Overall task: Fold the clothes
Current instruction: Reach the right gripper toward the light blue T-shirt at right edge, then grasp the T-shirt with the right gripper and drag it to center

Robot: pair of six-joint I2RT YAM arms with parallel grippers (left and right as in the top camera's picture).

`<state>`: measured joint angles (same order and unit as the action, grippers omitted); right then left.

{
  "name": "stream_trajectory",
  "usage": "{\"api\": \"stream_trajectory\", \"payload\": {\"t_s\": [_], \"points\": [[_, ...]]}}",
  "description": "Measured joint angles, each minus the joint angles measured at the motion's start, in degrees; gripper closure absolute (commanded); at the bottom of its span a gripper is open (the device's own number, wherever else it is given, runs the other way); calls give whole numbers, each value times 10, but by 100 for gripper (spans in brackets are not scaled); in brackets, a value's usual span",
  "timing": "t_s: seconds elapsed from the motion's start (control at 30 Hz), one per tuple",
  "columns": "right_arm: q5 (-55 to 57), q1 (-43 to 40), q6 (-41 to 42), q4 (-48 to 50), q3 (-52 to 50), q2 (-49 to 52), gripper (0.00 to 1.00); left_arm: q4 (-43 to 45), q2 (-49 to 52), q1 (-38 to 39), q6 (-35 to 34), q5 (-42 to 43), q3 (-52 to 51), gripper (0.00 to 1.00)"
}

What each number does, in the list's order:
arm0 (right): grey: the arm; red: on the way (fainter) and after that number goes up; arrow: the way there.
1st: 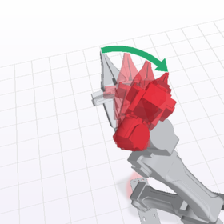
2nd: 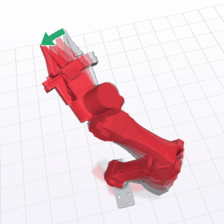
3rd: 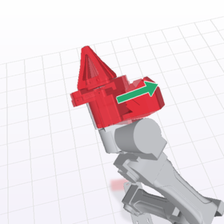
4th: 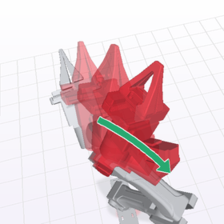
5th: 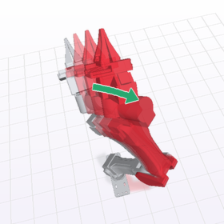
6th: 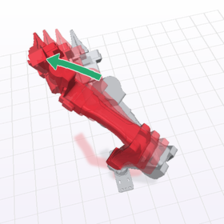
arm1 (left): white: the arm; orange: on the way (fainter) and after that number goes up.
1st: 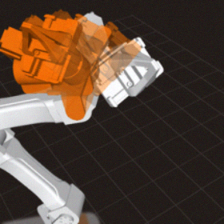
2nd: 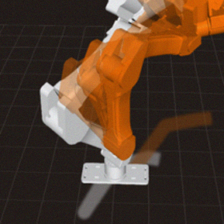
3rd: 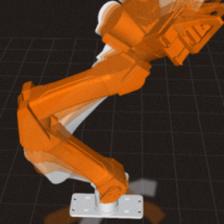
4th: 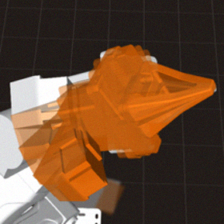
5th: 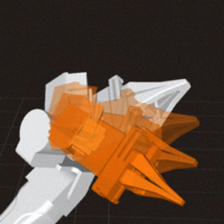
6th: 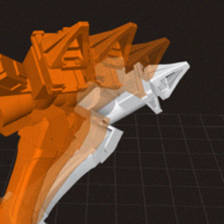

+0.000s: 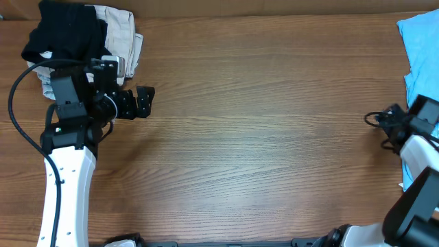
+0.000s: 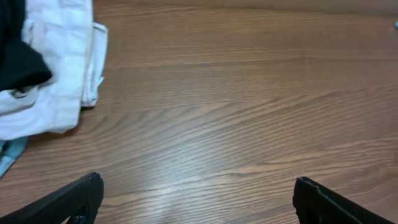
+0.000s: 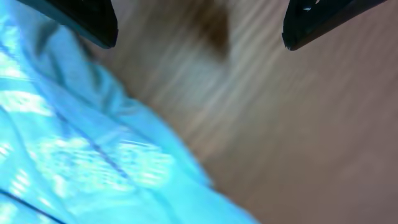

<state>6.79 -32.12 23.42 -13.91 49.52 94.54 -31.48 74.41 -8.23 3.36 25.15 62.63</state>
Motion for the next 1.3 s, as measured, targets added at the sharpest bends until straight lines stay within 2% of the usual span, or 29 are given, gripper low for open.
{"api": "stream_trajectory", "payload": {"t_s": [0.07,0.23,0.6,0.67,0.8,0.87,1.07,1.3], "points": [[-7,-18,6,-1,0,10,14,1,2,8,0,4,0,0],[-16,-47,12,-7,0,17,29,2,29,26,0,9,0,3],[12,-74,14,-50,6,50,33,28,99,79,0,9,0,3],[13,-76,12,-55,7,50,44,36,99,88,1,9,0,2],[23,-77,12,-68,8,53,81,46,99,94,1,10,0,2],[32,-79,14,-75,12,58,94,46,99,94,1,10,0,3],[20,-84,14,-79,26,71,96,55,99,94,1,10,0,2],[-113,-60,-10,-66,34,81,96,86,99,94,1,10,0,3]]}}
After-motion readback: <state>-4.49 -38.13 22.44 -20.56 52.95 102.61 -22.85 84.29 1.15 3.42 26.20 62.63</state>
